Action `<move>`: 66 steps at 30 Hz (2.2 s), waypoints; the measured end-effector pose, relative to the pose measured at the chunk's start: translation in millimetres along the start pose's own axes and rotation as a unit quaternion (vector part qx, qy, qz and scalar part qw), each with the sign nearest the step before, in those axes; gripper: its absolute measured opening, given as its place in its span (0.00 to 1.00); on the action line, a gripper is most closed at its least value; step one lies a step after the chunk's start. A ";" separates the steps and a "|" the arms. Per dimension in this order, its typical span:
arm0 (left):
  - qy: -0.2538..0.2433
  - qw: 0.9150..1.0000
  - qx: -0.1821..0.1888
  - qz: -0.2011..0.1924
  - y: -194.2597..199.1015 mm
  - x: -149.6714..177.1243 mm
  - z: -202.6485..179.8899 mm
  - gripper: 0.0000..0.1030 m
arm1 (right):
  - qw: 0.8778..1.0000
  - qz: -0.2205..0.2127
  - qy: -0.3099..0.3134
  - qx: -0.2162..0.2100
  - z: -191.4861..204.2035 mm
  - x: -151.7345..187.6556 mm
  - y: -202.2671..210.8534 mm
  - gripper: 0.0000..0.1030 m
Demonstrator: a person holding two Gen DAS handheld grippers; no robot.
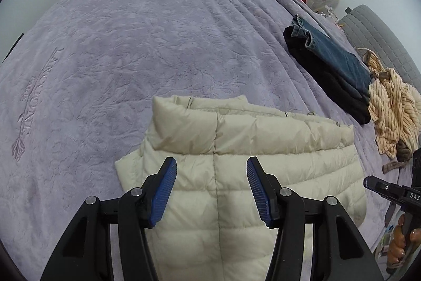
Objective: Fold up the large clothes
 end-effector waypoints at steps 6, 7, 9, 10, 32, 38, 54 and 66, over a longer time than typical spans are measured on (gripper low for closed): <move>0.026 0.999 -0.026 0.020 -56.5 -10.3 13.7 0.55 | 0.999 0.032 0.030 0.012 -5.4 -28.5 -62.9 0.18; 0.028 0.999 -0.036 0.024 -66.5 -9.0 18.9 0.55 | 0.999 0.040 0.025 0.019 -14.5 -26.8 -72.7 0.18; 0.035 0.998 -0.040 0.027 -83.4 -5.9 28.1 0.55 | 0.999 0.048 0.010 0.021 -30.8 -23.1 -89.1 0.14; 0.037 0.998 -0.039 0.026 -89.8 -4.4 31.3 0.55 | 0.999 0.045 0.004 0.018 -39.4 -22.3 -95.3 0.13; 0.028 0.999 -0.026 0.014 -116.1 0.2 33.3 0.55 | 0.999 0.033 -0.009 -0.017 -64.1 -6.5 -133.7 0.00; 0.036 0.998 -0.041 0.016 -81.5 -8.8 32.5 0.55 | 0.998 0.056 -0.022 0.013 -49.0 -11.5 -123.3 0.03; 0.085 0.994 -0.064 0.002 8.8 18.8 89.9 1.00 | 0.995 0.091 0.025 0.032 42.8 22.1 -69.5 0.46; 0.173 0.979 0.066 0.086 -21.9 50.6 120.3 1.00 | 0.995 0.062 0.043 0.058 66.8 35.9 -55.4 0.75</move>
Point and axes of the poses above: each gripper's, at about its wrist camera, not at the fingertips, and y roughly against the way its jaws point, z to its left, x to its underside, the point moved 8 cm from there along -y, roughly the way its jaws point, and after that the axes turned 11 degrees about y, right-handed, at the moved point
